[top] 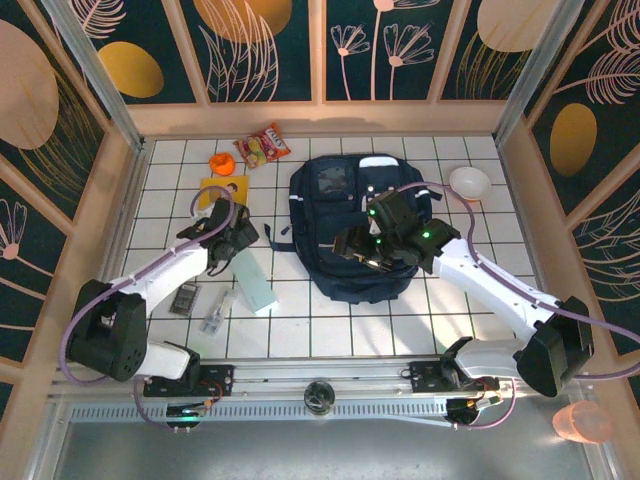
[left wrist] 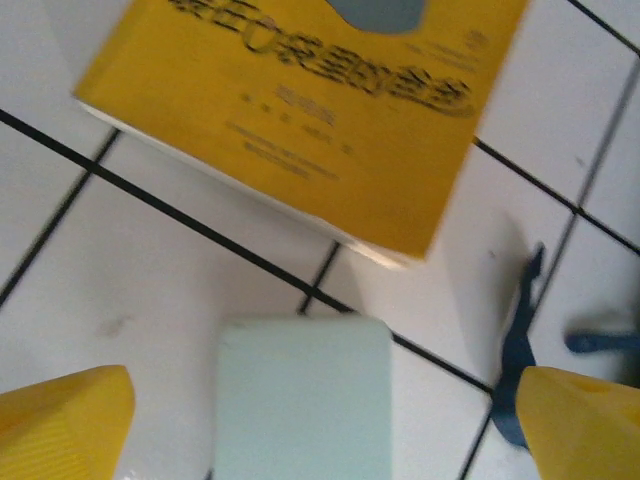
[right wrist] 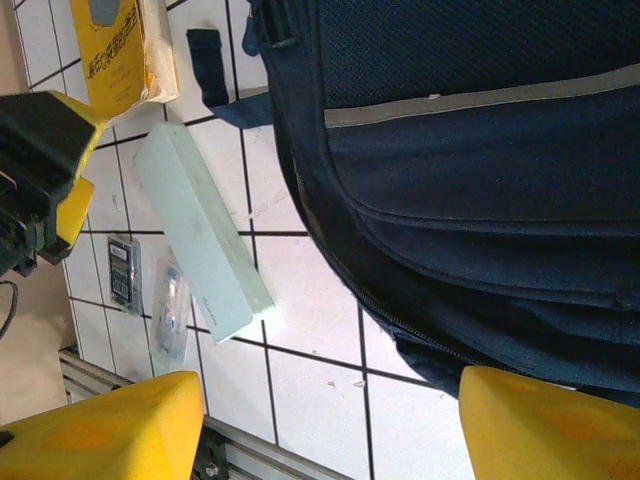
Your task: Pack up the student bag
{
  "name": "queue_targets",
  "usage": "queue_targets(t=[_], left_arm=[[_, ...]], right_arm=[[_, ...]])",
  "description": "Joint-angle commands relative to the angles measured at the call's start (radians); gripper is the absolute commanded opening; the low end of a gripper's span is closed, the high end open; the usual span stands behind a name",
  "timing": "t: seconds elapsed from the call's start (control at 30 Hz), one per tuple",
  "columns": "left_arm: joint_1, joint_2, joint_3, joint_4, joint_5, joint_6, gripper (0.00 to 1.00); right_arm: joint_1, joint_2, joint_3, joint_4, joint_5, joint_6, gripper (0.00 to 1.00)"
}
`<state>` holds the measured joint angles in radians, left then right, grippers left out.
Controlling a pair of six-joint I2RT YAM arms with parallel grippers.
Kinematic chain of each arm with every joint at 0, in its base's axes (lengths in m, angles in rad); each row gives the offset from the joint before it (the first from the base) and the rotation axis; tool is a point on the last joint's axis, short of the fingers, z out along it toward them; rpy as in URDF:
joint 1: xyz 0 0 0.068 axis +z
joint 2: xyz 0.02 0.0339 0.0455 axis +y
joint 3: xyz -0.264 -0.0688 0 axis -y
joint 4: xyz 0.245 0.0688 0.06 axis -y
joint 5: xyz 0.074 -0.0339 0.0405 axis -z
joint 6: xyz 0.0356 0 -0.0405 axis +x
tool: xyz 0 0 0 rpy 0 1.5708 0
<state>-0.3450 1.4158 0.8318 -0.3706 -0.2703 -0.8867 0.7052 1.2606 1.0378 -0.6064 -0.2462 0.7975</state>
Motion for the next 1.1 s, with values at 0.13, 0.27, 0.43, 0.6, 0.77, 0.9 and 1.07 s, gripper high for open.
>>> queue_targets(t=[0.13, 0.27, 0.43, 0.6, 0.77, 0.9, 1.07], left_arm=[[0.171, 0.073, 0.134, 0.084, 0.084, 0.264, 0.98], [0.300, 0.130, 0.185, 0.121, 0.285, 0.335, 0.99], [0.415, 0.173, 0.160, 0.265, 0.482, 0.354, 0.96], [0.478, 0.247, 0.163, 0.343, 0.551, 0.369, 0.86], [0.485, 0.336, 0.208, 0.362, 0.548, 0.427, 0.79], [0.486, 0.390, 0.244, 0.332, 0.510, 0.484, 0.80], [0.485, 0.437, 0.240, 0.336, 0.602, 0.520, 0.77]], right_arm=[[0.020, 0.041, 0.014, 0.165, -0.038, -0.018, 0.66], [0.053, 0.163, 0.068, 0.350, -0.065, -0.009, 0.59], [0.150, 0.394, 0.251, 0.400, 0.065, -0.021, 0.59], [0.187, 0.597, 0.421, 0.445, 0.135, -0.063, 0.59], [0.189, 0.762, 0.557, 0.461, 0.138, -0.112, 0.59], [0.188, 0.868, 0.641, 0.442, 0.134, -0.135, 0.59], [0.185, 0.976, 0.710, 0.441, 0.104, -0.136, 0.59]])
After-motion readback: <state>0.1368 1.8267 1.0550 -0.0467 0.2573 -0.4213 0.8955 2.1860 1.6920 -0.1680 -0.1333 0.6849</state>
